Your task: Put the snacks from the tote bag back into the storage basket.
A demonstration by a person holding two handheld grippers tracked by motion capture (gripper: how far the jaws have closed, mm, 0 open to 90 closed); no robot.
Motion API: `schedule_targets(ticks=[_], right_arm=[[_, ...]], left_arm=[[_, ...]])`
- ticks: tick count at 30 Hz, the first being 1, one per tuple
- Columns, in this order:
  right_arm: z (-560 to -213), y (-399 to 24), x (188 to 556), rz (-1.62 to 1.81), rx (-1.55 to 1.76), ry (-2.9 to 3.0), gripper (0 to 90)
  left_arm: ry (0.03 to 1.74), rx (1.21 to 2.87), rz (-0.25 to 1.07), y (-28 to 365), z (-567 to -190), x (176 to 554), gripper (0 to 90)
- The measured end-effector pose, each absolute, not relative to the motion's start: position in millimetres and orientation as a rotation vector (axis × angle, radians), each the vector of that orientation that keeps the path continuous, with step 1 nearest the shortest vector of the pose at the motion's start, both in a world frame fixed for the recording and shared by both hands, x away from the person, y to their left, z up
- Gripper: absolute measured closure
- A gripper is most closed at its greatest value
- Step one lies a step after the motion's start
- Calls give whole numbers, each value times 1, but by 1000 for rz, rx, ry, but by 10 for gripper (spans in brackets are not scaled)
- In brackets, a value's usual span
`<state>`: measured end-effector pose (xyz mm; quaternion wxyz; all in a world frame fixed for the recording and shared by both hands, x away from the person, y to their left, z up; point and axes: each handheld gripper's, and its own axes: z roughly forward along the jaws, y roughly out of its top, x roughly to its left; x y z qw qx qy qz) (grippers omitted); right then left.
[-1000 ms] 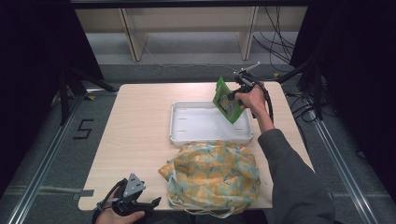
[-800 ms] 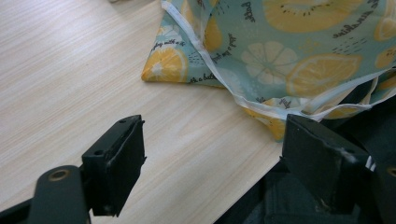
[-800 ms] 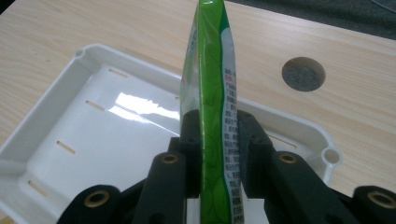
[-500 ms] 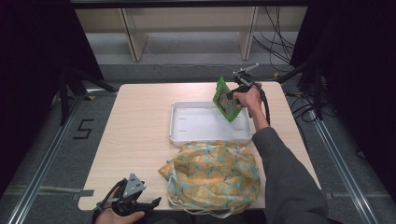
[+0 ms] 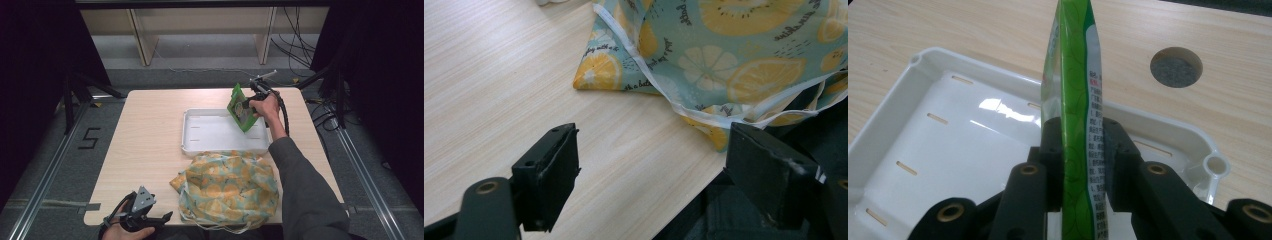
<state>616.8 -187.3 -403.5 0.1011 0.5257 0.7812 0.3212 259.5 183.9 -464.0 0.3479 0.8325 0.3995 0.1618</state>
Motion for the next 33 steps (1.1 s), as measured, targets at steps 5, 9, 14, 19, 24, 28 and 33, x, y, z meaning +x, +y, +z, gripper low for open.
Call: schedule_targets(ticks=[5,9,14,19,24,28,33], right_arm=[[-410,-190,615,956,1589,2304,747],[-416,-193,614,955,1592,2314,743],[-418,-195,613,967,1612,2303,732],[-418,-196,612,946,1686,2296,709],[-422,-199,613,954,1748,2268,698],[-424,-203,613,949,1787,2261,691],[-431,-208,613,962,1767,2247,672]], left_arm=[[1033,2166,421,184,-464,259,208],[1030,2171,431,184,-465,260,208],[1032,2170,430,184,-465,260,208],[1030,2168,423,184,-465,259,208],[1032,2174,426,184,-464,259,208],[1035,2172,436,184,-465,260,208],[1037,2167,426,184,-464,259,209]])
